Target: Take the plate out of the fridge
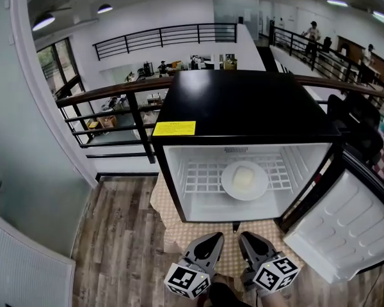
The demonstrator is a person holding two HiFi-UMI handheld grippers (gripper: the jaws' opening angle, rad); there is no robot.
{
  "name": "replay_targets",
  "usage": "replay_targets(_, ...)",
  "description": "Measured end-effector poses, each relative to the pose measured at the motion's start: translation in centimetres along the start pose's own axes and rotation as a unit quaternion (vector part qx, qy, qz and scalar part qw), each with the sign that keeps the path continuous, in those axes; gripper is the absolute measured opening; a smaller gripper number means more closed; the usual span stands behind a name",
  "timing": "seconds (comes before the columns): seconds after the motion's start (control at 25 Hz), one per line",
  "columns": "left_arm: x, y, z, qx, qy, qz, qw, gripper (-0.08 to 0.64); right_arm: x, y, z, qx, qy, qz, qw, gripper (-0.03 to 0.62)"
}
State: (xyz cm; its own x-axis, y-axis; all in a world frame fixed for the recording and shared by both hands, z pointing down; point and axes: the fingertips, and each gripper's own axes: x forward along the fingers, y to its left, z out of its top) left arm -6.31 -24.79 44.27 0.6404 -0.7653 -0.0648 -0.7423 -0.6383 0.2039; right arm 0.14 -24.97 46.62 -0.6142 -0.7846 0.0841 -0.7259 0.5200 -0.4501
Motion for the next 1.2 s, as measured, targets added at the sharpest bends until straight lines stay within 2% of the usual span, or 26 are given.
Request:
replay_targets(0.24, 3.0, 0.3, 0.8, 0.006, -0.004, -0.020, 0.9998, 0.009, 1.7, -1.7, 2.4, 0.068, -0.029, -0.002, 0.997, 0.049)
replay_targets(0.52, 4.8, 1.6, 1.1, 0.010, -0.009, -0.024, 0.9996, 0.009, 3.2, -4.2, 4.1, 0.174, -0.062, -0.013, 0.983, 0.055)
replay_targets(0.64, 5.2, 1.9, 1.0, 0.008, -0.008, -0.025, 0.9996, 0.009, 3.8, -4.4, 4.6, 0.194, -0.064, -0.005, 0.979, 0.118)
replay_targets(0.72, 5.4, 2.1, 1.0, 0.008, -0.007, -0.025, 0.9996, 0.009, 4.3, -4.5, 4.8, 0.209, -0.070, 0.001, 0.975, 0.127)
replay_targets(1.0, 5.7, 2.7, 0.8, 0.003, -0.008, -0.024, 0.9997, 0.009, 5.5, -5.1, 7.1, 0.297, -0.107, 0.030, 0.948, 0.156)
replay_targets(1.2, 5.9, 2.8, 0.7, -0.001, -0.007, -0.026, 0.9997, 0.009, 6.0, -7.6, 7.4, 0.354, -0.113, 0.004, 0.928, 0.160)
